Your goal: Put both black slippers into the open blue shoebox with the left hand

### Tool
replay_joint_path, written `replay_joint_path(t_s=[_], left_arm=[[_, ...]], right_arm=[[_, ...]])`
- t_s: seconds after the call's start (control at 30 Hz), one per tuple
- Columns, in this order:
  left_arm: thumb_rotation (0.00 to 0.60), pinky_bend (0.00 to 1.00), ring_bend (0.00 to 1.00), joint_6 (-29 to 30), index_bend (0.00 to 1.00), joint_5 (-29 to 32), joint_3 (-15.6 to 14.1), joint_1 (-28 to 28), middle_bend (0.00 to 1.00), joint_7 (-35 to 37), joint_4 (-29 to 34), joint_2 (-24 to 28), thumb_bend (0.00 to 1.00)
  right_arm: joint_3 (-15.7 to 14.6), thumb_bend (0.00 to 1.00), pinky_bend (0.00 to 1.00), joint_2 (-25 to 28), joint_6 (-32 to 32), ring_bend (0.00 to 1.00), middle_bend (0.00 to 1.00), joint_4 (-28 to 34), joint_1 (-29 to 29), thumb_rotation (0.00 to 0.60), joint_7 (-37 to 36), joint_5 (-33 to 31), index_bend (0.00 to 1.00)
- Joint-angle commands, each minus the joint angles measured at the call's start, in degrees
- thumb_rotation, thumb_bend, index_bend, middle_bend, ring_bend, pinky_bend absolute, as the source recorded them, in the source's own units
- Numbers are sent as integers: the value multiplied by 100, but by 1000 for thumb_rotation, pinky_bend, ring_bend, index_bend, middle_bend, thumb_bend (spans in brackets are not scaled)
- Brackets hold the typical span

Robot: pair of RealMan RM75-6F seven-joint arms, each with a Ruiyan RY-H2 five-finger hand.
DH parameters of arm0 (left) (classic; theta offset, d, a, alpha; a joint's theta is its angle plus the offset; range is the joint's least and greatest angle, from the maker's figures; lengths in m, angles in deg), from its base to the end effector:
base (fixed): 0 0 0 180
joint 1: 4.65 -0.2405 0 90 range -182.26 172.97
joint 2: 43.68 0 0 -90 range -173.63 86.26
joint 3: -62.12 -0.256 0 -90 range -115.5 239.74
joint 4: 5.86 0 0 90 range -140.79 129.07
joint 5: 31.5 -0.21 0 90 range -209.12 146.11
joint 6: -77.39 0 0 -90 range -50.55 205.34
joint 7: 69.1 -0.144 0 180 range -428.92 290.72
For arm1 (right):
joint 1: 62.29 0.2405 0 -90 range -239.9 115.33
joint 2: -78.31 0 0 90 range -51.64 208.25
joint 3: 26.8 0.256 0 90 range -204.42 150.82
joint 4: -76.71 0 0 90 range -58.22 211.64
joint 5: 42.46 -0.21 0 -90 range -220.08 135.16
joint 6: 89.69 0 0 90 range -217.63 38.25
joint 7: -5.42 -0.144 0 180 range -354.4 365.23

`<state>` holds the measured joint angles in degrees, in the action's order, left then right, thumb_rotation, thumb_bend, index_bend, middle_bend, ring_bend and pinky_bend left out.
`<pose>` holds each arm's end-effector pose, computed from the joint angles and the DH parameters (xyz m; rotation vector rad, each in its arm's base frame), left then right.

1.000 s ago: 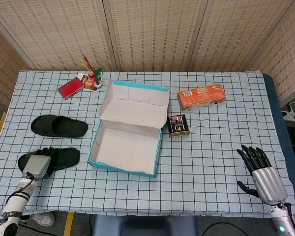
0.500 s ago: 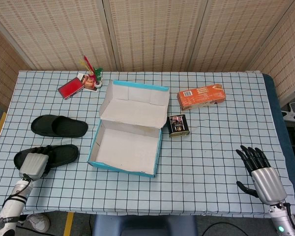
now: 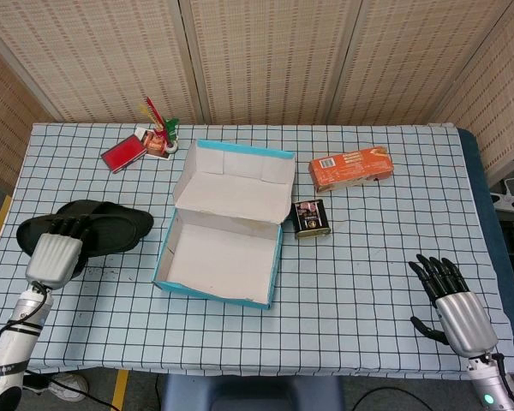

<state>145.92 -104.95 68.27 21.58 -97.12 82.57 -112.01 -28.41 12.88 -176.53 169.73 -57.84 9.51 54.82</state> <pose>-0.2640 0.3037 0.1229 -1.6647 -0.5391 -0.6017 -0.2861 -0.1592 0.1340 1.5864 -0.8286 0.9516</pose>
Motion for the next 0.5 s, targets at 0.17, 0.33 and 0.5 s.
replay_joint_path(t_s=[0.17, 0.33, 0.5], left_arm=[[600, 554, 465, -415, 284, 288, 602, 694, 370, -486, 1389, 498, 564], [600, 553, 465, -1002, 284, 734, 760, 1288, 369, -887, 1892, 301, 563], [600, 550, 465, -1349, 284, 1034, 734, 1843, 367, -1405, 1972, -190, 560]], right_arm=[[53, 106, 0, -24, 62, 0, 0, -22, 31, 600, 4, -101, 0], [66, 105, 0, -5, 205, 0, 0, -46, 92, 600, -123, -190, 0], [64, 106, 0, 25, 332, 0, 0, -92, 152, 600, -263, -248, 0]])
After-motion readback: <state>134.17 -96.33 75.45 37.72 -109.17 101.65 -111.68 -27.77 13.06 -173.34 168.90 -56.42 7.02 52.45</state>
